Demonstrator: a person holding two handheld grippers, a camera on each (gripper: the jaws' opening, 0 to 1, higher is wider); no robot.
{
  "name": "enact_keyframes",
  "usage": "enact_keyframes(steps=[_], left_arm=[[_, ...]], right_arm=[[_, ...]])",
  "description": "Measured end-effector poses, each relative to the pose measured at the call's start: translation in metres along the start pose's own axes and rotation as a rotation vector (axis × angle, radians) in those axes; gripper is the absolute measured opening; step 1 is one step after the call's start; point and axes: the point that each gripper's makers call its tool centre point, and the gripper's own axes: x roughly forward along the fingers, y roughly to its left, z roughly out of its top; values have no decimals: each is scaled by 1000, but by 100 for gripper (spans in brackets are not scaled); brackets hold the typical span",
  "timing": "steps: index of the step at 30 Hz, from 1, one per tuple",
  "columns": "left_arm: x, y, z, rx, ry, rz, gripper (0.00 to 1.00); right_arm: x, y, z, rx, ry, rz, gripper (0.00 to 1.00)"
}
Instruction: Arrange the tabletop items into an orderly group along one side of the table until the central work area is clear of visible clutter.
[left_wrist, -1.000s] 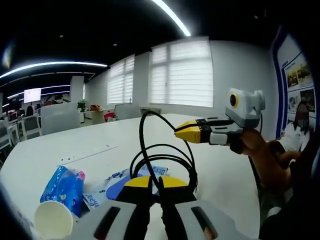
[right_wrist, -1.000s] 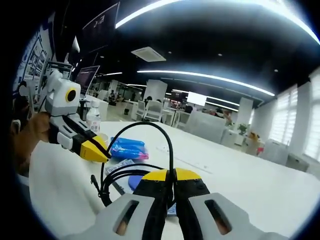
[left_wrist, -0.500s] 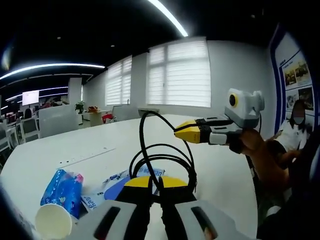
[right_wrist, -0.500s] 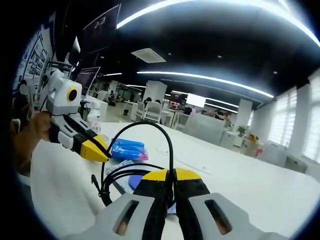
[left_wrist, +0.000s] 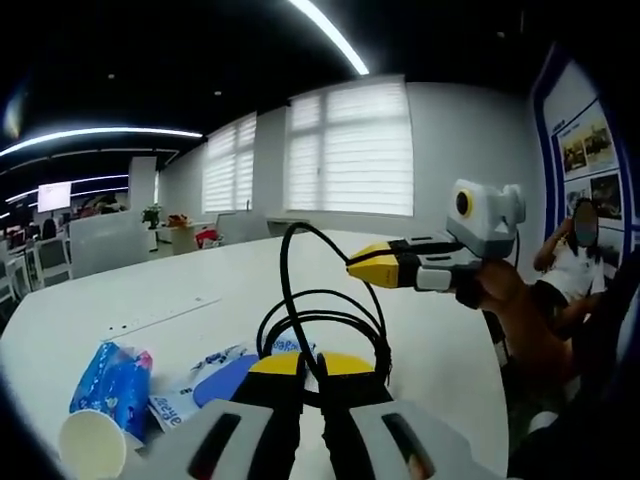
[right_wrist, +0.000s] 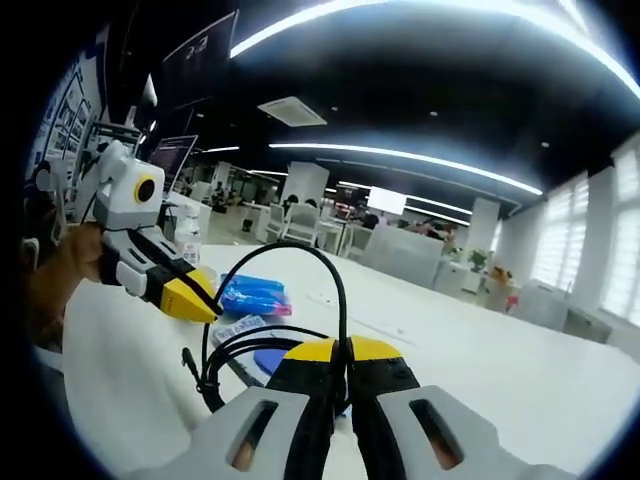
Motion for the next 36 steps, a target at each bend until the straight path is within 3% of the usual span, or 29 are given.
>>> enact_keyframes(steps=[11,22,36], left_arm=[[6,-24,-6,20,8,-41,3],[12,-33,-6,26,6,-69,3],[25,-32,7,21,-8,-106,3]], right_arm=[[-15,-13,-6,15,1,-27,0],[-27,-14,-16,29,0,-49,0],[-49,-20,-20,27,3,-83,0]])
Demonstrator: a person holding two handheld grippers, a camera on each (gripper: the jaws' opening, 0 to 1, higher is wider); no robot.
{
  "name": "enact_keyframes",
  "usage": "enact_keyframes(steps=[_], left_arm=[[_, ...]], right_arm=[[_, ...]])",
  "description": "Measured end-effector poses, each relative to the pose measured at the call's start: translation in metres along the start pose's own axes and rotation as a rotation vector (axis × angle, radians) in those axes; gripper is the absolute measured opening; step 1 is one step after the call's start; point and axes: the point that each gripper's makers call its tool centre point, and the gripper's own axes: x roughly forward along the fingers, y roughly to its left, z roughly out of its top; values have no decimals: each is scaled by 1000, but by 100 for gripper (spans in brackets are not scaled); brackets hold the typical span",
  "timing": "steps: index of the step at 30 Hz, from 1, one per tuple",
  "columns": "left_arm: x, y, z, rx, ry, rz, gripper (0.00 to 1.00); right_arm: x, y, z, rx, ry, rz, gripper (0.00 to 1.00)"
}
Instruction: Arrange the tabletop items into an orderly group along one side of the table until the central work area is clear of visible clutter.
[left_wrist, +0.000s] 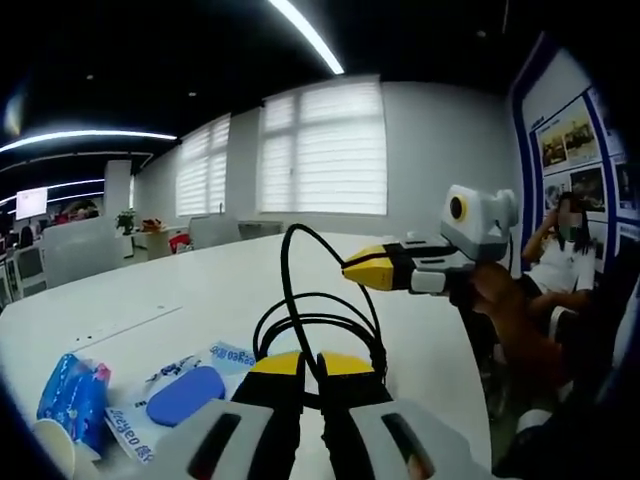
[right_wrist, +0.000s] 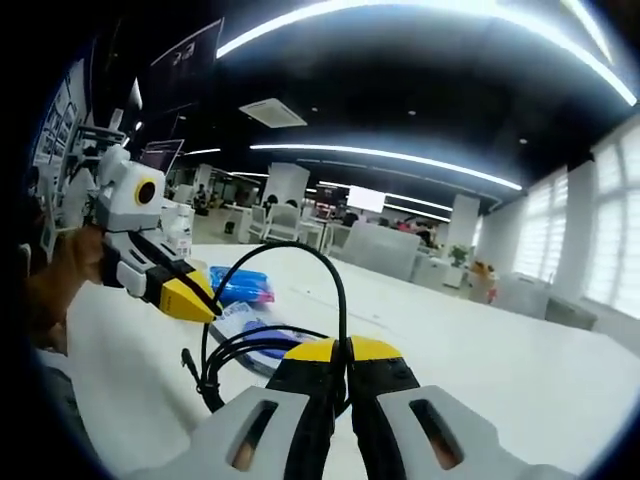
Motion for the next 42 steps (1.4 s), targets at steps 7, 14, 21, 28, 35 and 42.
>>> enact_keyframes(steps=[7,14,21,28,35,42], left_arm=[[5,-6,6,6,-4,-22,2],[7,-13,7,9,-6,-36,2],[7,-21,6,6,-10,-51,3],[7,-17,13,11,-10,-62,3],[9,-30,7,8,-14,-72,3],[13,-41,4,13,-10,-89,3]], right_arm=[[-10,-4,-1,7,-5,-17,0],[-17,-6,-1,7,-8,-25,0],[-24,-9,0,3,-8,-33,0],[-29,-11,3,-8,-13,-39,0],[-33,-13,0,-9,-6,-42,0],[-40,-16,-3,-11,0,-54,0]])
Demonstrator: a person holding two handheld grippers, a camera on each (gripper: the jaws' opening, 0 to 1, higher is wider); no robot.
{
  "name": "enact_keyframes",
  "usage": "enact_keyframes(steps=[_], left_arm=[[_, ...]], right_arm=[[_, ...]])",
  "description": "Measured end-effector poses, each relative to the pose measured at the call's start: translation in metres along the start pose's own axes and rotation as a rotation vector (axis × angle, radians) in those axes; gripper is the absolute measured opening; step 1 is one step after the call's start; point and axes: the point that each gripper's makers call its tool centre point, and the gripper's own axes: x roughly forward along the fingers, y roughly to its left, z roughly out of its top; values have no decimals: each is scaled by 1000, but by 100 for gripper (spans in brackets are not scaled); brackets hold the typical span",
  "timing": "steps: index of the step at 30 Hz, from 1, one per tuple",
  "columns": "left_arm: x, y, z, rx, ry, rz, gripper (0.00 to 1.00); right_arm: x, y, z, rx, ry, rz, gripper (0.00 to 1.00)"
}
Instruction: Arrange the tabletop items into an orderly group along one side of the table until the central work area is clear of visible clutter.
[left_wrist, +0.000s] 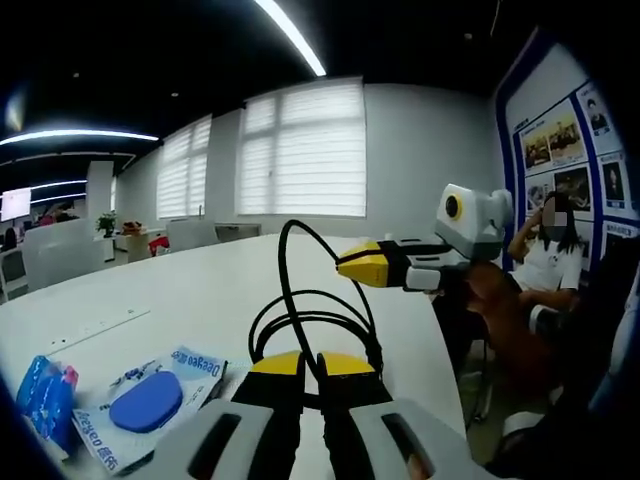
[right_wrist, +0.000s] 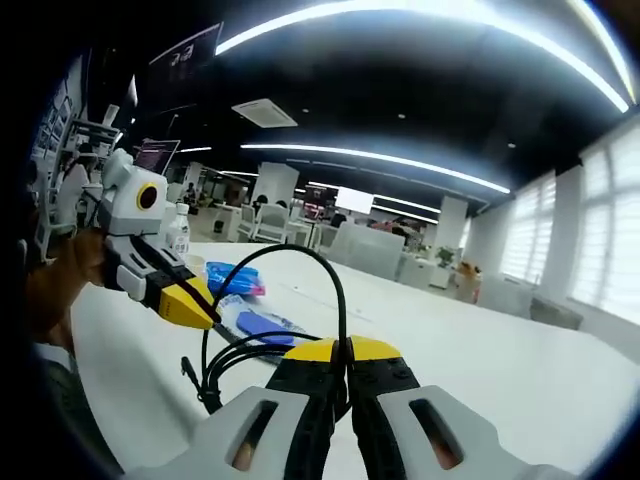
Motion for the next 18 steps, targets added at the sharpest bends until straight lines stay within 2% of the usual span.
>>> enact_keyframes(steps=[6,18], left_arm=[[4,-8,-4,-4,2,-15,3],[13,-12,-9,-10,11,-35,3]], right_arm=[[-6,-2,-3,-2,9,-8,0],[-12,-6,-12,3,25,-26,0]])
